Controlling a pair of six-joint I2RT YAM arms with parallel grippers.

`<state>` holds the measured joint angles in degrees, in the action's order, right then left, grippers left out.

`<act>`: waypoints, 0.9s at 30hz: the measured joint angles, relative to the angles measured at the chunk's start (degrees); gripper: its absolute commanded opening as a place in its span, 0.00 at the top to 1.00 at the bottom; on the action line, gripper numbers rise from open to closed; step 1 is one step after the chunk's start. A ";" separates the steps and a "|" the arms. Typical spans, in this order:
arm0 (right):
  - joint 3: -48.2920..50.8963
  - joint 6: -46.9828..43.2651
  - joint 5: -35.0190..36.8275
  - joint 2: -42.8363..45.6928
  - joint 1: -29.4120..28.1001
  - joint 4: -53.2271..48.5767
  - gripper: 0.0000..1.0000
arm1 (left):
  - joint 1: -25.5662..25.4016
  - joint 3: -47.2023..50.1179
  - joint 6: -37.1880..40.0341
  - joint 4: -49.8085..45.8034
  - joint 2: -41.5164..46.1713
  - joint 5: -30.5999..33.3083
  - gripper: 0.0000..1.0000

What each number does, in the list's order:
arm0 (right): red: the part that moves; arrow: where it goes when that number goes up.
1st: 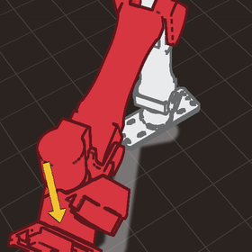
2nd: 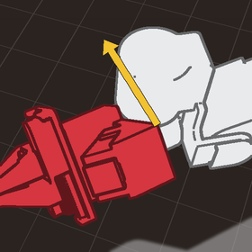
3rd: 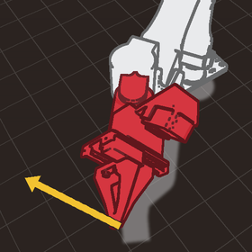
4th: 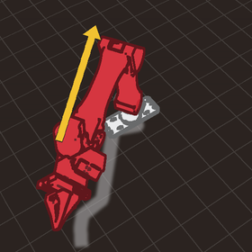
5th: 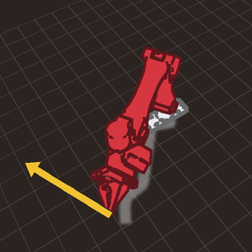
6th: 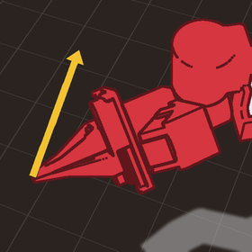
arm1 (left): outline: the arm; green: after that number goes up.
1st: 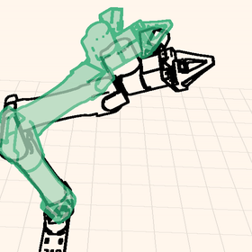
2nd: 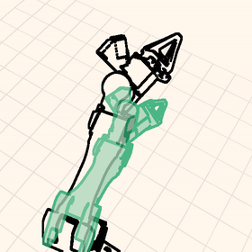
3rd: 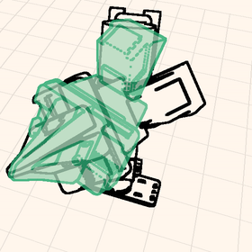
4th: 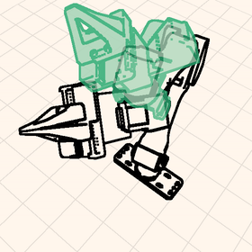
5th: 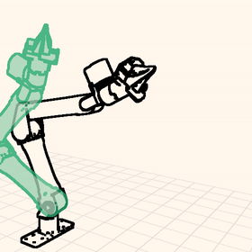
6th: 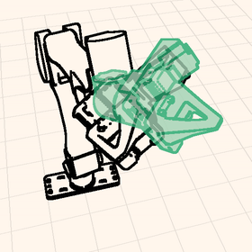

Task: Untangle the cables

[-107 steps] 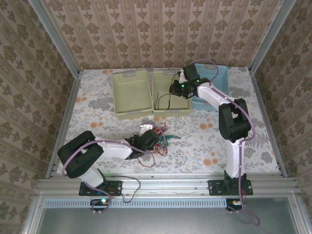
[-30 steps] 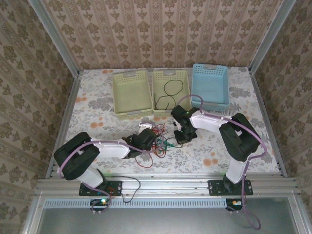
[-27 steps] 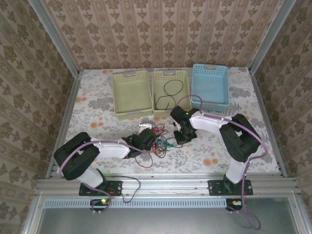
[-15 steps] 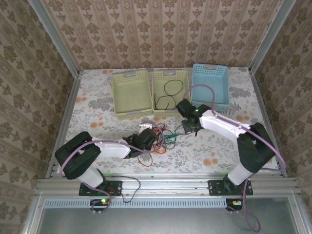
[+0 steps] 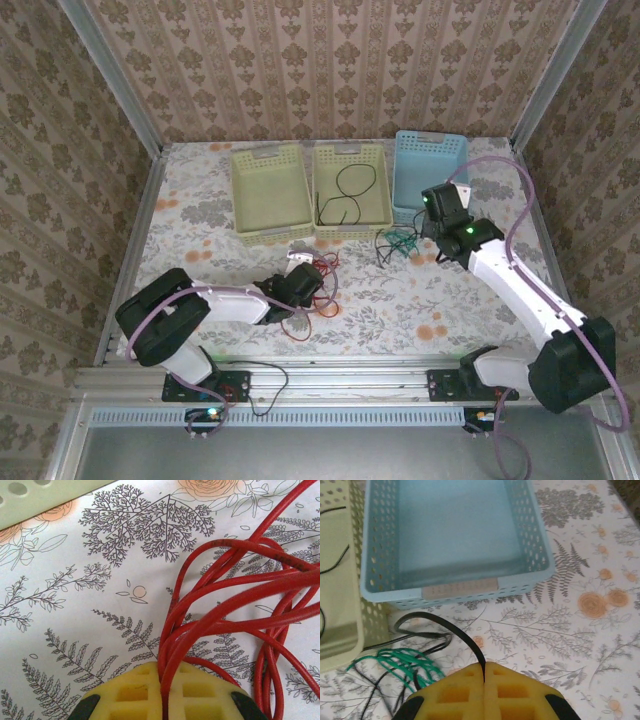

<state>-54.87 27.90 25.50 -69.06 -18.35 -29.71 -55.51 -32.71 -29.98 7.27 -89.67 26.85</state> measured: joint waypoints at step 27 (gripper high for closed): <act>13.25 -5.22 -28.98 -4.68 -5.44 10.12 0.99 | -0.22 -6.54 9.11 6.95 -1.27 -14.03 0.44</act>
<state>-41.63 22.68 -3.49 -73.73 -23.79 -19.59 -55.72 -39.24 -20.86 14.22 -90.94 12.82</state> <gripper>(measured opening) 0.067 0.555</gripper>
